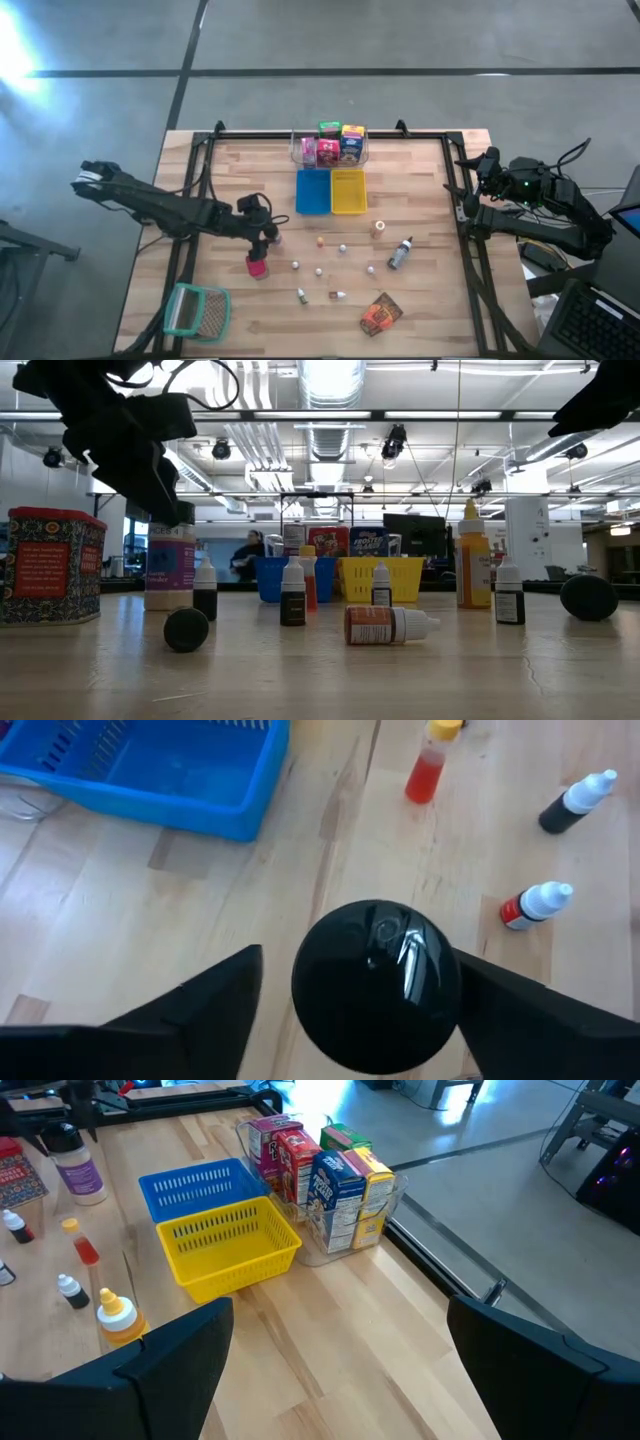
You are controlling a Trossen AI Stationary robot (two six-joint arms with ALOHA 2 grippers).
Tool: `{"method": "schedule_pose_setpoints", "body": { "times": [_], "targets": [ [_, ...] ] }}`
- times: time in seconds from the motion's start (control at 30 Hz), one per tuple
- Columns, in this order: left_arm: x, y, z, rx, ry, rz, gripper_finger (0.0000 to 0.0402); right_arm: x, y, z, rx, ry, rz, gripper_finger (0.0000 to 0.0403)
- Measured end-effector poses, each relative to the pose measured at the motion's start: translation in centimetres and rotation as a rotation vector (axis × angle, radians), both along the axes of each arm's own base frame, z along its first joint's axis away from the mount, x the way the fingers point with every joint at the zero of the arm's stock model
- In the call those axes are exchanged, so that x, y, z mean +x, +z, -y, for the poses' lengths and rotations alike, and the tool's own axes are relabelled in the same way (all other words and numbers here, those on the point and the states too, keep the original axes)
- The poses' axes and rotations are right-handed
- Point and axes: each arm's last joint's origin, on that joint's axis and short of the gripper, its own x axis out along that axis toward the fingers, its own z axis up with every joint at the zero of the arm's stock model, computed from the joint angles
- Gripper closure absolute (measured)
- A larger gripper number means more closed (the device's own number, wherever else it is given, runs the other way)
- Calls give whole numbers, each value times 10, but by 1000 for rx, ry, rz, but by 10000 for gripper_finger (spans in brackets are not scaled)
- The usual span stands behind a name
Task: Pick & Place Kitchen Items
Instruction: Put the black seasoning bottle into the blue bin
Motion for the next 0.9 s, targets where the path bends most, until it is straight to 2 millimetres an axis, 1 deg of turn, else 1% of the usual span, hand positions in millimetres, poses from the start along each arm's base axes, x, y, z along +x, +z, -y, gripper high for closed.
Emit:
{"method": "schedule_pose_setpoints", "body": {
  "times": [0.2, 0.27, 0.43, 0.63, 0.7, 0.9],
  "targets": [
    [0, 0, 1, -19, -14, -3, 173, 0, 0, 0, 0, 0, 0, 39],
    [0, 0, 1, -22, -17, -2, 189, 0, 0, 0, 0, 0, 0, 39],
    [0, 0, 1, -25, -18, -2, 191, 0, 0, 0, 0, 0, 0, 39],
    [0, 1, 1, -31, -18, 0, 174, 0, 0, 0, 0, 0, 0, 39],
    [0, 4, 1, -33, -18, 2, 176, 0, 0, 0, 0, 0, 0, 39],
    [5, 22, 1, -15, -33, 18, 185, 0, 0, 0, 0, 0, 0, 39]
  ]
}}
